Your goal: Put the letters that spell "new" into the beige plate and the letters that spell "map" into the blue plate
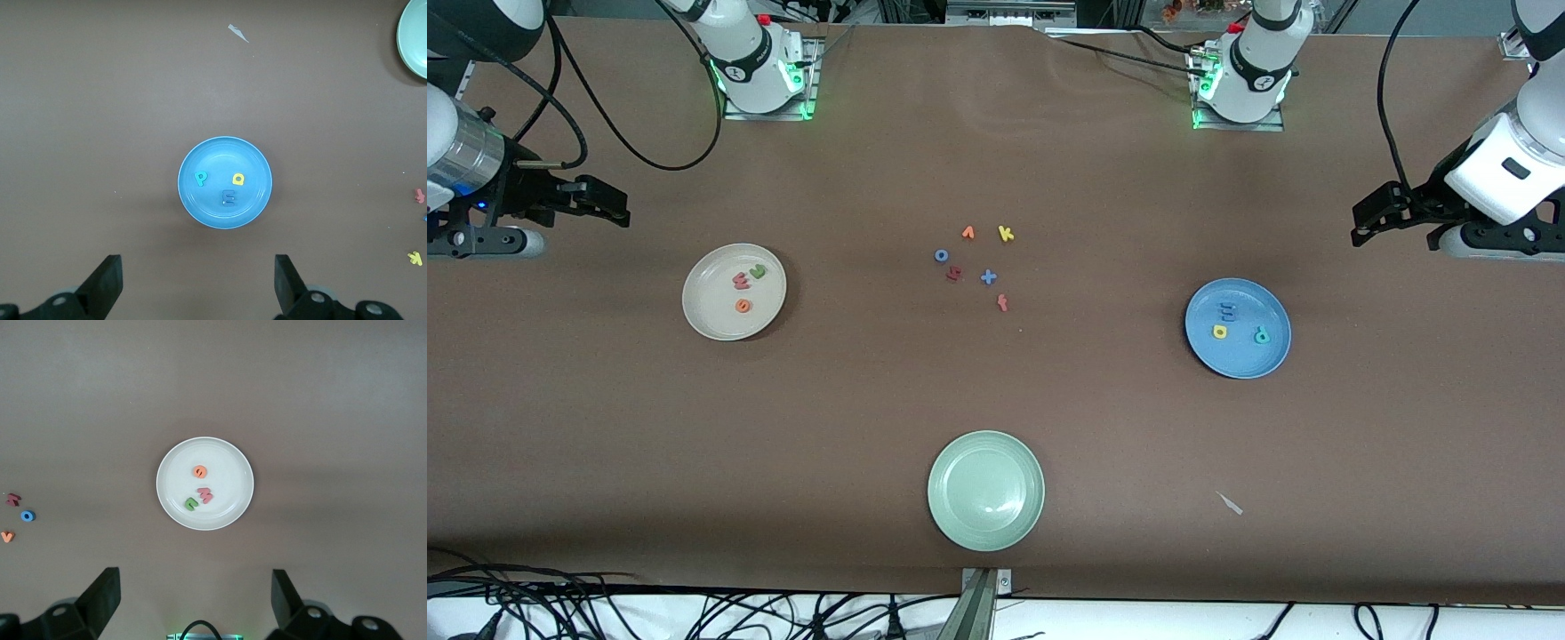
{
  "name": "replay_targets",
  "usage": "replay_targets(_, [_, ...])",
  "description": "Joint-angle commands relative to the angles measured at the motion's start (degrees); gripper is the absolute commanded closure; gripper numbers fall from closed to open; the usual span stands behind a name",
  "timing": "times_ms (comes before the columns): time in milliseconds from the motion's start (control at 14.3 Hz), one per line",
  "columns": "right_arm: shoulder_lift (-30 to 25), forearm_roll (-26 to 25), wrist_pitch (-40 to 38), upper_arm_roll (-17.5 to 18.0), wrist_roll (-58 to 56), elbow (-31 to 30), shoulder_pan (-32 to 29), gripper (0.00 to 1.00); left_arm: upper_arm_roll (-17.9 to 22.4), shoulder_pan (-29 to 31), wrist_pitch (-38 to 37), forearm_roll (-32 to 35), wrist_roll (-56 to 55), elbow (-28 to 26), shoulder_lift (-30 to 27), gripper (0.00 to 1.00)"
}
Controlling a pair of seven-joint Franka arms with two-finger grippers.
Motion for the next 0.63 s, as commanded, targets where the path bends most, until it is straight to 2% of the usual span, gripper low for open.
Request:
replay_targets(0, [-1.5, -1.1, 1.0, 1.1, 0.1, -1.4, -1.3, 0.00, -0.6, 0.1, -1.0, 1.5, -0.4, 1.2, 0.1, 0.00])
replay_targets(558, [-1.5, -1.2, 2.1, 1.1, -0.2, -1.5, -1.3, 0.00, -0.6, 0.0, -1.3, 1.5, -0.4, 1.2, 0.1, 0.00])
